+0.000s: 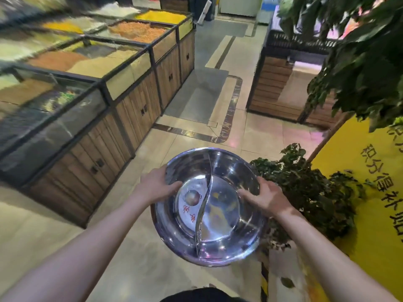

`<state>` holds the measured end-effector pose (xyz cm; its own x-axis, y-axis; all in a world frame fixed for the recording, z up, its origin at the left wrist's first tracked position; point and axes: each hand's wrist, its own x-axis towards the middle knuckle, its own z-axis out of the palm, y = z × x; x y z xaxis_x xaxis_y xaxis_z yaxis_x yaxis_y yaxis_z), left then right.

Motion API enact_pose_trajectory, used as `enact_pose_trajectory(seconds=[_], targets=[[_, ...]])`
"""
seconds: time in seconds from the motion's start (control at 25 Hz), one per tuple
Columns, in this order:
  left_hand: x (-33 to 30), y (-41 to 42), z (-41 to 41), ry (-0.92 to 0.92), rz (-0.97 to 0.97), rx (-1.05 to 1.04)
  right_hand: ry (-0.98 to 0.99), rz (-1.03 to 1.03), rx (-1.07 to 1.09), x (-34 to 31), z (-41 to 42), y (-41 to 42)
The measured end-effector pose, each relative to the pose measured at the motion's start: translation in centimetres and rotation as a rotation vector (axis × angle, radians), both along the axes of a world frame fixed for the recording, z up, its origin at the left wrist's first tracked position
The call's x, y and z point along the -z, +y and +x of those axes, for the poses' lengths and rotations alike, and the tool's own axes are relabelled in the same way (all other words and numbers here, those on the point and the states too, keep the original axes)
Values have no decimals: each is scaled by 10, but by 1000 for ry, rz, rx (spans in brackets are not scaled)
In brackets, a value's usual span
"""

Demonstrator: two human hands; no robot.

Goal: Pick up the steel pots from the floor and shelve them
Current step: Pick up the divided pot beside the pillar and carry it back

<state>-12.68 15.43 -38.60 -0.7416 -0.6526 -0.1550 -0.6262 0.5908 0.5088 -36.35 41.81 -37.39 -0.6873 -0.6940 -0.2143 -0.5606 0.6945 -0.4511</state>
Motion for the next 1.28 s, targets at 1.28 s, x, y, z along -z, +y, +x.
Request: enact_pose_trajectory(seconds=[1.28], targets=[[12,-82,268,-100,143,-1339,180,29,-1487,5,195,-533]])
